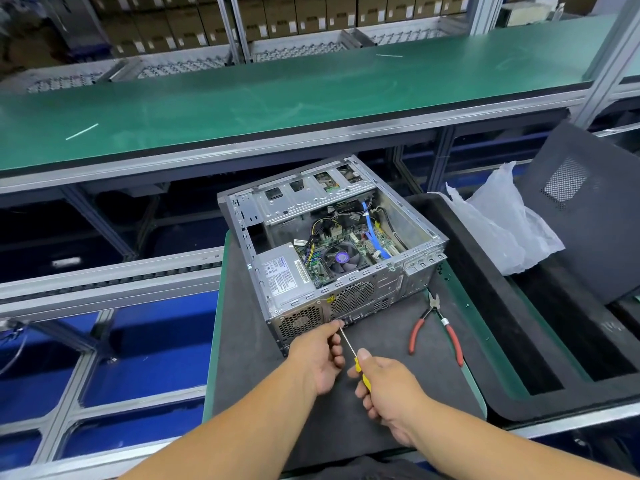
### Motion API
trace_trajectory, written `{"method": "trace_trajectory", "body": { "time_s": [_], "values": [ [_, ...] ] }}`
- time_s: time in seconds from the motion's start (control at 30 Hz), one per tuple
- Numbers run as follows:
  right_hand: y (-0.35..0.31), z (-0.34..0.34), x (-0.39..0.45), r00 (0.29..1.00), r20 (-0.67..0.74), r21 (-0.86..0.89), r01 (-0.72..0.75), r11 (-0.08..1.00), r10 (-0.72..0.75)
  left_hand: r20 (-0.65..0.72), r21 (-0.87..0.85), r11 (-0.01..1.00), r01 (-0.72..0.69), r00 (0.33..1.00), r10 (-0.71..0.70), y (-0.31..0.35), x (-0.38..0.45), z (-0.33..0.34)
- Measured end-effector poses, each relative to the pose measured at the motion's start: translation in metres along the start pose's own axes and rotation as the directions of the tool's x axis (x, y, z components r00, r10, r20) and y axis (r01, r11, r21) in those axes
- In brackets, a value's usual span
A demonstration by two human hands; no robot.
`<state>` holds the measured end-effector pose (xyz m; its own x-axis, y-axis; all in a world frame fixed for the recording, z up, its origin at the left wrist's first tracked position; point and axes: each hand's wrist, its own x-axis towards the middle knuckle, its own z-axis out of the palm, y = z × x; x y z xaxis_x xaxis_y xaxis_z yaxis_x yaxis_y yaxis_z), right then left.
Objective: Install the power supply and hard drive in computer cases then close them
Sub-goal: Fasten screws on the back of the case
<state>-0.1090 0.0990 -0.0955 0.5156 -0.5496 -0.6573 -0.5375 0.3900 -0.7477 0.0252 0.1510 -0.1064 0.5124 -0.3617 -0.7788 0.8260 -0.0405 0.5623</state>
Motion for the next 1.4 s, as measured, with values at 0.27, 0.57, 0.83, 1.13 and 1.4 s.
{"method": "trace_trajectory", "body": {
  "time_s": [0.27,0.57,0.83,1.13,1.4],
  "values": [
    [-0.003,0.006,0.002,0.997,0.01,0.035,-0.081,0.996,0.08,-0.019,-0.021,1.0,-0.007,1.0,0.007,0.0,-0.001,0.001],
    [-0.006,0.006,0.002,0.988,0.102,0.11,-0.127,0.986,0.116,0.014,0.041,0.998,-0.039,0.999,0.038,-0.002,-0.005,-0.003],
    [-0.002,0.007,-0.002,0.991,0.12,0.118,-0.068,0.991,0.054,0.006,0.203,0.974,-0.1,0.995,0.101,0.0,-0.01,-0.002],
    [0.0,0.005,-0.003,0.993,0.107,0.064,-0.063,0.996,0.056,-0.028,0.189,0.975,-0.115,0.992,0.122,-0.004,-0.007,0.004],
    [0.006,0.0,0.001,0.998,0.056,0.154,-0.052,0.987,0.043,-0.015,0.206,0.97,-0.131,0.991,0.137,-0.006,-0.002,0.002]
  ]
}}
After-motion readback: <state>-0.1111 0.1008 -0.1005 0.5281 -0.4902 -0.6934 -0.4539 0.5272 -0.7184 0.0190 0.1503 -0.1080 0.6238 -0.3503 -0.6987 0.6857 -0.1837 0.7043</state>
